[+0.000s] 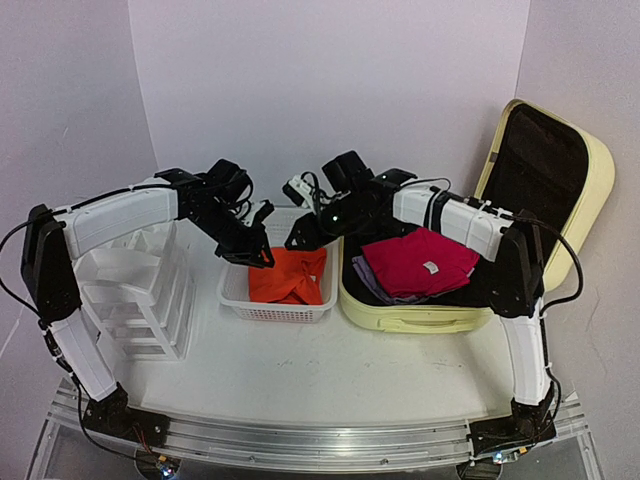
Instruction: Open, take out, and arrange the luggage
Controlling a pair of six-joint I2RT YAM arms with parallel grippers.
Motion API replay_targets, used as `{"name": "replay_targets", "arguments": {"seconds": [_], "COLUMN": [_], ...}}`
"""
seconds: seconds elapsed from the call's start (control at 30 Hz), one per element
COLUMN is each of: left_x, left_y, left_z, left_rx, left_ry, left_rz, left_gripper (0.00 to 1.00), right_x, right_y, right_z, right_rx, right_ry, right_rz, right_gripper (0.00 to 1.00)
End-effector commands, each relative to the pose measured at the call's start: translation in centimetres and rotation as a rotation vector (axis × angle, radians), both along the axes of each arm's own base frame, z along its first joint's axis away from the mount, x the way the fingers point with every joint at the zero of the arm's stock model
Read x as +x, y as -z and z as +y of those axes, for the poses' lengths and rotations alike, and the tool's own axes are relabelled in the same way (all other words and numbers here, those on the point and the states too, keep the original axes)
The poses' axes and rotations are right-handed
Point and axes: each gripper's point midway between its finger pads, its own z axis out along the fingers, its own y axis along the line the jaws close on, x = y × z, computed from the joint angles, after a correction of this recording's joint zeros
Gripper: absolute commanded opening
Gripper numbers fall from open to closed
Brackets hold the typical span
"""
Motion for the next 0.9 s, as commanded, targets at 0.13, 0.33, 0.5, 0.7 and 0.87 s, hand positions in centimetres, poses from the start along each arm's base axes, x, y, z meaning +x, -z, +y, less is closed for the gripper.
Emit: {"name": "replay_targets", "arguments": {"seconds": [0.13, 0.33, 0.5, 0.7, 0.87], "left_x": [1.6, 1.3, 1.4, 1.2, 1.7], "left_y": [-1.5, -1.5, -1.8, -2.8, -3.1], "left_z": [1.0, 1.7, 2.4, 3.4, 4.7], "left_rx": [-0.135, -0.137, -0.122, -0.114, -0.072], "left_ry": [-0.035, -0.055, -0.084, -0.113, -0.151], "left_rz": [-0.014, -0.016, -0.042, -0.081, -0.106], "left_gripper": [0.2, 0.2, 0.2, 0.21, 0.29], "right_x": [-1.6, -3.7, -4.0, -3.7, -7.3], "right_y": [5.9, 10.4, 14.6, 18.5, 15.8], "right_z": [-0.3, 0.0, -2.4, -7.8, -5.5], "right_rx": [-0.095, -0.207, -0.425, -0.7, -0.571], "right_ry": [0.03, -0.002, 0.03, 0.119, -0.044], "right_rz": [0.196, 0.262, 0.174, 0.122, 0.192], "right_gripper": [0.27, 0.17, 0.18, 0.18, 0.2]}}
